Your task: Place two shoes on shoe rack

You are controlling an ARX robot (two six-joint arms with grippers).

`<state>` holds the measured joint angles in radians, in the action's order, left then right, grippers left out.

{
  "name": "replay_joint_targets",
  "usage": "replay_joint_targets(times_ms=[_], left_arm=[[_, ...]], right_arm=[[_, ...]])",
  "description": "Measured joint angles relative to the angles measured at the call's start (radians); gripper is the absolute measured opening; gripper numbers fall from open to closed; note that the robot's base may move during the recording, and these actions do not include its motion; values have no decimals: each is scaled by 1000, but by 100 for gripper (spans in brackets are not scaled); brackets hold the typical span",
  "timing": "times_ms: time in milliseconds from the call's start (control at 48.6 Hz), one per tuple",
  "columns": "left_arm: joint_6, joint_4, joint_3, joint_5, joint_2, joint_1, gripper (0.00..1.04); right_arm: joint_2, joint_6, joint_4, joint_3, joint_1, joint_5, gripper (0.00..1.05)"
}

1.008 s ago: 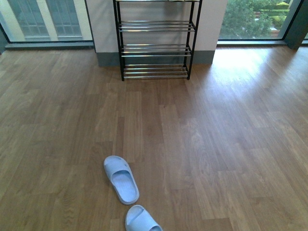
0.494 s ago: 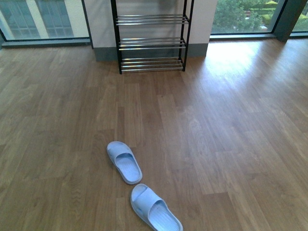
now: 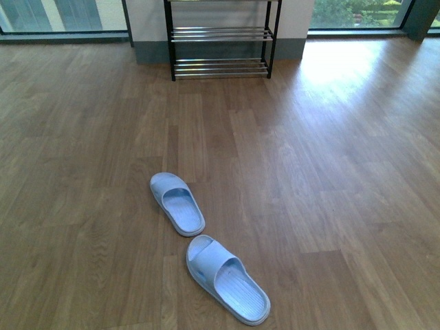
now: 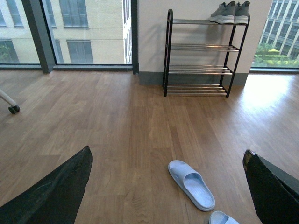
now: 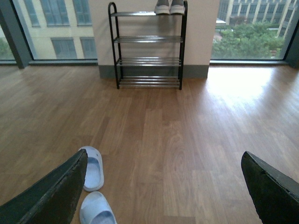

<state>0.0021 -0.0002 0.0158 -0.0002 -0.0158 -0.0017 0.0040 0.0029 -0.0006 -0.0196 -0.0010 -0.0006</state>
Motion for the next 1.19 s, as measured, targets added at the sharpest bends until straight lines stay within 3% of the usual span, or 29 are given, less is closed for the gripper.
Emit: replay_joint_targets(times_ms=[1193], left_arm=[[0,0,0,1,0,0,95]], right_arm=[[0,0,0,0,0,1,95]])
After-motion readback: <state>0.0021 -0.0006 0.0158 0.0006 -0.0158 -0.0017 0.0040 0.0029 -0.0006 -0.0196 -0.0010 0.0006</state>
